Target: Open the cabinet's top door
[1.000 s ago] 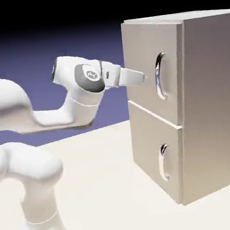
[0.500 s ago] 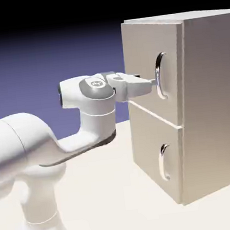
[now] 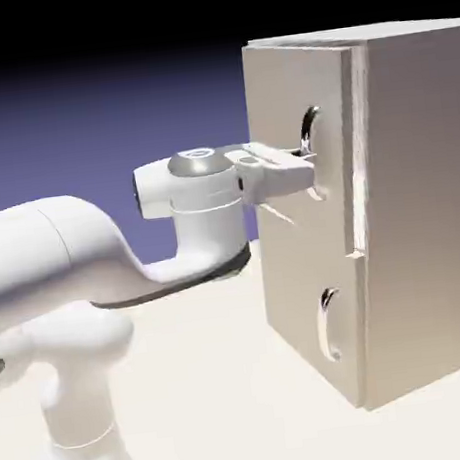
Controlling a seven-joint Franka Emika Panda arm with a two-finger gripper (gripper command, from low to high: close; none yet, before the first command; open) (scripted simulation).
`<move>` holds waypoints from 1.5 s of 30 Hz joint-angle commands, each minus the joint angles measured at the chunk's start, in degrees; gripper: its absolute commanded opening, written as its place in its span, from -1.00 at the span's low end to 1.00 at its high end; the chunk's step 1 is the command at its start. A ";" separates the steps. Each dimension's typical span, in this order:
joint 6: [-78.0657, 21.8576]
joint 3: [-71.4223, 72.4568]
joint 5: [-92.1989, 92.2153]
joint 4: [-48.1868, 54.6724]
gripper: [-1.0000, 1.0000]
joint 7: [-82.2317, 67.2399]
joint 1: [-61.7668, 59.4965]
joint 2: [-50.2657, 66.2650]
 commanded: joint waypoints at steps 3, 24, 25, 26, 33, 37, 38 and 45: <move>-4.57 6.24 5.93 -4.29 -1.00 -0.51 -3.91 -2.06; -35.52 49.83 50.47 -13.33 -1.00 -1.18 -6.51 -6.58; -37.10 51.91 52.52 -12.92 -1.00 -0.85 -6.33 -5.84; -38.71 53.98 54.57 -12.42 -1.00 -0.48 -6.19 -4.99; -50.69 68.52 68.58 -6.19 -1.00 3.01 -7.54 3.82; -58.24 76.82 75.89 -0.22 -1.00 5.49 -10.97 10.62; -60.21 78.90 77.57 1.54 -1.00 6.14 -12.18 12.43; -74.19 93.30 86.73 15.64 -1.00 10.63 -23.92 24.75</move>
